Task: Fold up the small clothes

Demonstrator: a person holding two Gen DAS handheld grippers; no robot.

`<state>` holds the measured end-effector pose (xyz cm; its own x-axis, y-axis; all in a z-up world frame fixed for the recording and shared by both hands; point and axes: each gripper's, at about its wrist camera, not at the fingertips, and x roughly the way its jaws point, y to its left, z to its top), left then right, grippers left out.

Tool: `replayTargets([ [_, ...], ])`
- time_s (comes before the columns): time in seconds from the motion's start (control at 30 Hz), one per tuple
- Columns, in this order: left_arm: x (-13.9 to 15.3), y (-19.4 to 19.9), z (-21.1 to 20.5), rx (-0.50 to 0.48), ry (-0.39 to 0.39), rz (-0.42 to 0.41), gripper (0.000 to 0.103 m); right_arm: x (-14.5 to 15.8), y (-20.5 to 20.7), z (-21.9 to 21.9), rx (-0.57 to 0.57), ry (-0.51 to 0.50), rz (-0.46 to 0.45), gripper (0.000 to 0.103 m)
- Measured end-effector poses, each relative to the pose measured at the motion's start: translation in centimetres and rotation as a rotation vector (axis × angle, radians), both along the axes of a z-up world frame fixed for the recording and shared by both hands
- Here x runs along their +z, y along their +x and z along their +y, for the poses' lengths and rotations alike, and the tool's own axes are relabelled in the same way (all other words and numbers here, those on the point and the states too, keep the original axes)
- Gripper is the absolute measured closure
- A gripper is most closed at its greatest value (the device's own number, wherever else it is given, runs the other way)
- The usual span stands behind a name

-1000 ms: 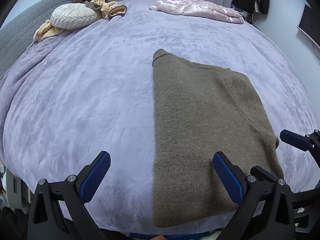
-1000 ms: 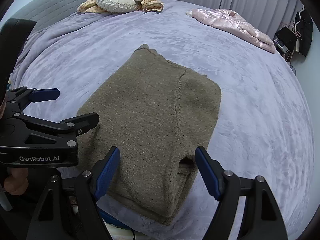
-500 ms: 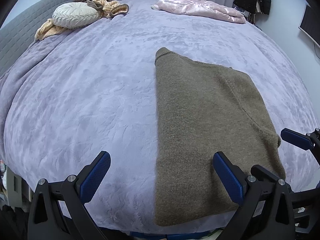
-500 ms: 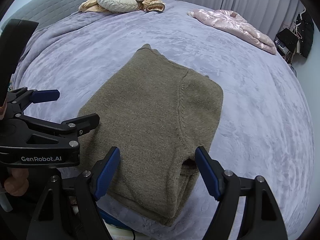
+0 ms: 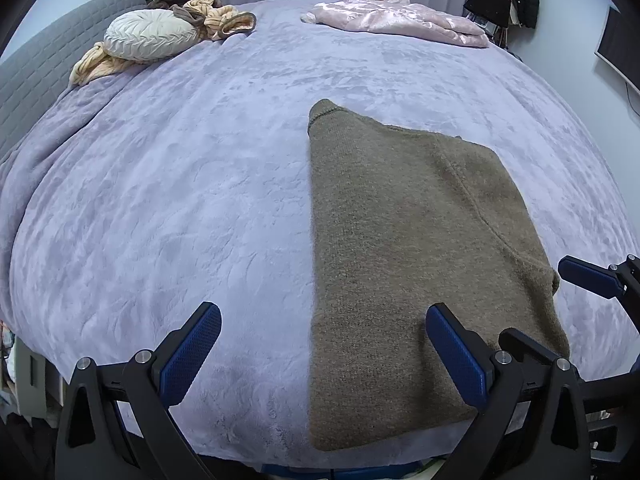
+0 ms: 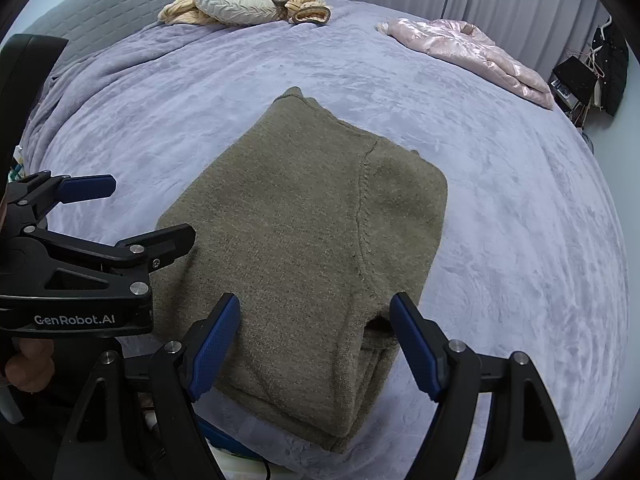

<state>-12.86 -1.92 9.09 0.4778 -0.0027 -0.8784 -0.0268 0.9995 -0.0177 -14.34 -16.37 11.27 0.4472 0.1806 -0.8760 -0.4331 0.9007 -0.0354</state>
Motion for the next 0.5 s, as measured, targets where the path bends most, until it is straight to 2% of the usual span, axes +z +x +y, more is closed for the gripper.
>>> replayTargets([
  [0.5, 0.2, 0.3, -1.3, -0.011, 0.039, 0.006, 0.0, 0.1, 0.4, -1.3, -0.003, 0.032, -0.007, 0.023],
])
